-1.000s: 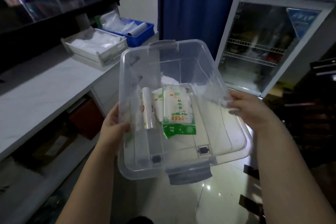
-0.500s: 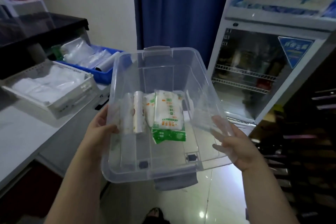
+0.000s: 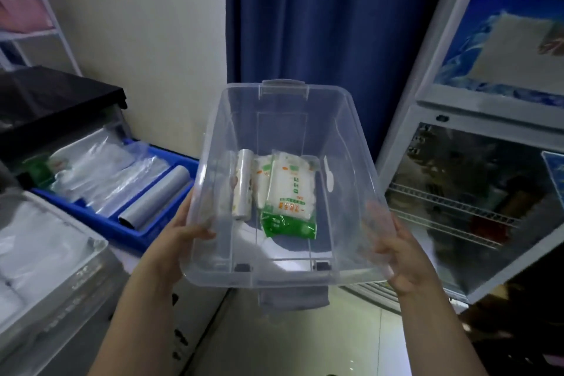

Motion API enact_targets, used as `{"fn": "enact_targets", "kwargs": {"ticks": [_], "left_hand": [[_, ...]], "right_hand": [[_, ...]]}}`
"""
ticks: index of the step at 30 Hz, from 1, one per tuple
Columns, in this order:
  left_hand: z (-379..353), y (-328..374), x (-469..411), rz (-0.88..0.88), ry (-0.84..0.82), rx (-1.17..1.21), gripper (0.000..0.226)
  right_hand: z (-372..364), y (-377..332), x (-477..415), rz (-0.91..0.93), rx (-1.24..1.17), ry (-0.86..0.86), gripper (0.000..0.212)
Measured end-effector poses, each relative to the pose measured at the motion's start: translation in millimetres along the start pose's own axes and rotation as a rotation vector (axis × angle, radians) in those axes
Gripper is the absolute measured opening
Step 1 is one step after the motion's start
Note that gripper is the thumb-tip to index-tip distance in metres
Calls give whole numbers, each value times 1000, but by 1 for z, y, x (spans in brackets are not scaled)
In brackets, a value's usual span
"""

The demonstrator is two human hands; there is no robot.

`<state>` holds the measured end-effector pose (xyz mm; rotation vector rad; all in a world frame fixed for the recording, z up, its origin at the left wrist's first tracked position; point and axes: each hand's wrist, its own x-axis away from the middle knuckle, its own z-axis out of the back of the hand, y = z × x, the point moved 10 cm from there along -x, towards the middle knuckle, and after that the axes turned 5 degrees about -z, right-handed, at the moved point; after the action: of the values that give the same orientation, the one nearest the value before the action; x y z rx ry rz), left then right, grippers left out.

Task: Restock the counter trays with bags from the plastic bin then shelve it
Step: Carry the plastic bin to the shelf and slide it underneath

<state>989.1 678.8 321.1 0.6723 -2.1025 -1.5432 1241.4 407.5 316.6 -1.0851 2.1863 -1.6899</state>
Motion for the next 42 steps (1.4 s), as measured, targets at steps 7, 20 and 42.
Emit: {"fn": "enact_targets", "kwargs": {"ticks": [7,20,42], "left_hand": [[3,-12,-133,-78,173,65,94],[90,55,-298,-240,486,145,95],[324,96,-508,-313,911,248,84]], "right_hand": [[-17,-39,-174,-55,133,-124,68],[-180,-118,-427,-67,250,-478,60],[-494,-55,-757,-235,283,-785,76]]}}
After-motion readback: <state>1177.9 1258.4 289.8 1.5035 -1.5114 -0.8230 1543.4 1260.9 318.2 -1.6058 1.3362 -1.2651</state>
